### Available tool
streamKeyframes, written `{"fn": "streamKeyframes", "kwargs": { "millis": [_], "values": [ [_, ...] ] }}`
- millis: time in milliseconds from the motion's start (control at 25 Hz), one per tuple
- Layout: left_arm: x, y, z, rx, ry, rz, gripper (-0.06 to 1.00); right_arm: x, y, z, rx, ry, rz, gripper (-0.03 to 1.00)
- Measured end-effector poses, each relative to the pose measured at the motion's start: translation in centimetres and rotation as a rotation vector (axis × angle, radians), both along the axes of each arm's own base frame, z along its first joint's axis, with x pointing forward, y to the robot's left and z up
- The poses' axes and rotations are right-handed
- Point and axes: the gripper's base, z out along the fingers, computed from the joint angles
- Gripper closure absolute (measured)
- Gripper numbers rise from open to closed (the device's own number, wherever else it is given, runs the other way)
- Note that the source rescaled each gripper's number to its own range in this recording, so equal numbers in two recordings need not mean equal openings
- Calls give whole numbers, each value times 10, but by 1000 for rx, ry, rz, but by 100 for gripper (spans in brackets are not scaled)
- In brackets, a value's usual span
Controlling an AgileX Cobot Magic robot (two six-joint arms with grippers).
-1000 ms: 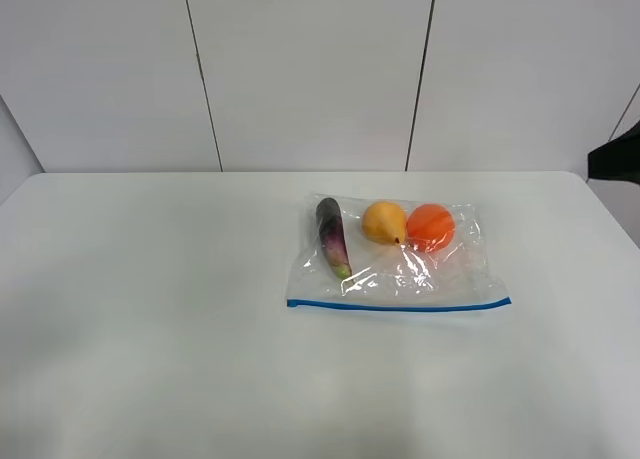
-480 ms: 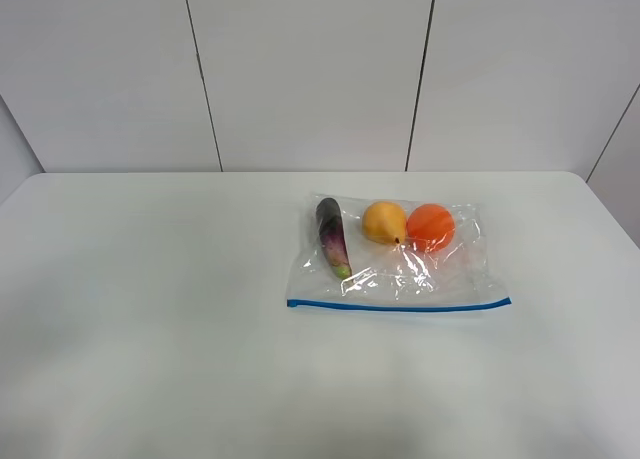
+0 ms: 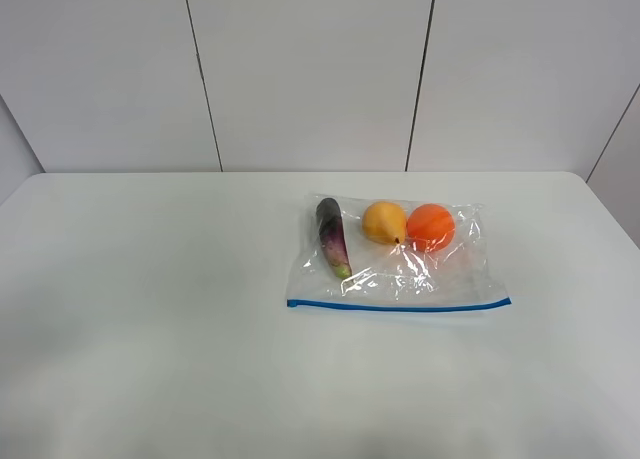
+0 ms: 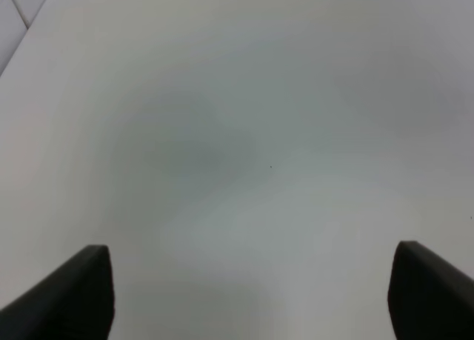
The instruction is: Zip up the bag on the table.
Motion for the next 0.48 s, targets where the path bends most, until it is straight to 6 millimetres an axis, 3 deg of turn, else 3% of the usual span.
{"fn": "streamKeyframes", "kwargs": {
  "millis": [240, 480],
  "values": [
    [0, 0, 0, 0, 0, 0, -6, -16, 0, -32, 24, -20, 22, -3],
    [0, 0, 0, 0, 0, 0, -6, -18, 0, -63, 165, -16, -29, -3]
  ]
}}
